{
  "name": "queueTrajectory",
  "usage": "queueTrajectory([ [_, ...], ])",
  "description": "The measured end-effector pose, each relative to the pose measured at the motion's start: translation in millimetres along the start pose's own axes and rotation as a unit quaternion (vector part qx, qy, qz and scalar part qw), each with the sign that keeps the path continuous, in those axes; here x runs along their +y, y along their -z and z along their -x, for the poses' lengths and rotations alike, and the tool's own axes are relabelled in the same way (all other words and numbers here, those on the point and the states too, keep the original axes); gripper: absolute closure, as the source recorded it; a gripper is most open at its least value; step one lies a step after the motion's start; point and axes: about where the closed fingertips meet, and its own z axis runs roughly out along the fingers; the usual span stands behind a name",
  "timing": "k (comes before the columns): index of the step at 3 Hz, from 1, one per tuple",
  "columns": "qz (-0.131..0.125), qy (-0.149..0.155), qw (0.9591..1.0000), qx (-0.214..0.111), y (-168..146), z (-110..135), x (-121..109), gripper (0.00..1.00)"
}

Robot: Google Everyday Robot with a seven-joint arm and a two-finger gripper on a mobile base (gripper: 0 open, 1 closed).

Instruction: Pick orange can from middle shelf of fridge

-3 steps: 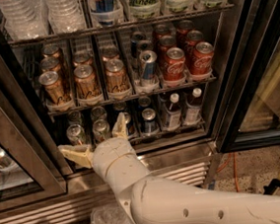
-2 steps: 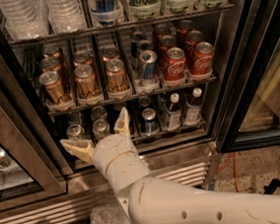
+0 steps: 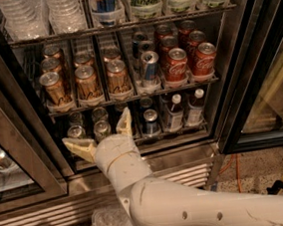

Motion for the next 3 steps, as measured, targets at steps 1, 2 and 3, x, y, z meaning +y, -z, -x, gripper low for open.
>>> queueTrajectory([
  [1, -0.022, 0.005, 0.9997, -0.012, -13.3, 1.8, -14.1, 0.00],
  [2, -0.049, 0.017, 0.9984, -0.024, -25.1, 6.5, -29.2, 0.06],
  [3, -0.073, 0.030, 0.9963, -0.035, -30.7, 13.0, -40.2, 0.20],
])
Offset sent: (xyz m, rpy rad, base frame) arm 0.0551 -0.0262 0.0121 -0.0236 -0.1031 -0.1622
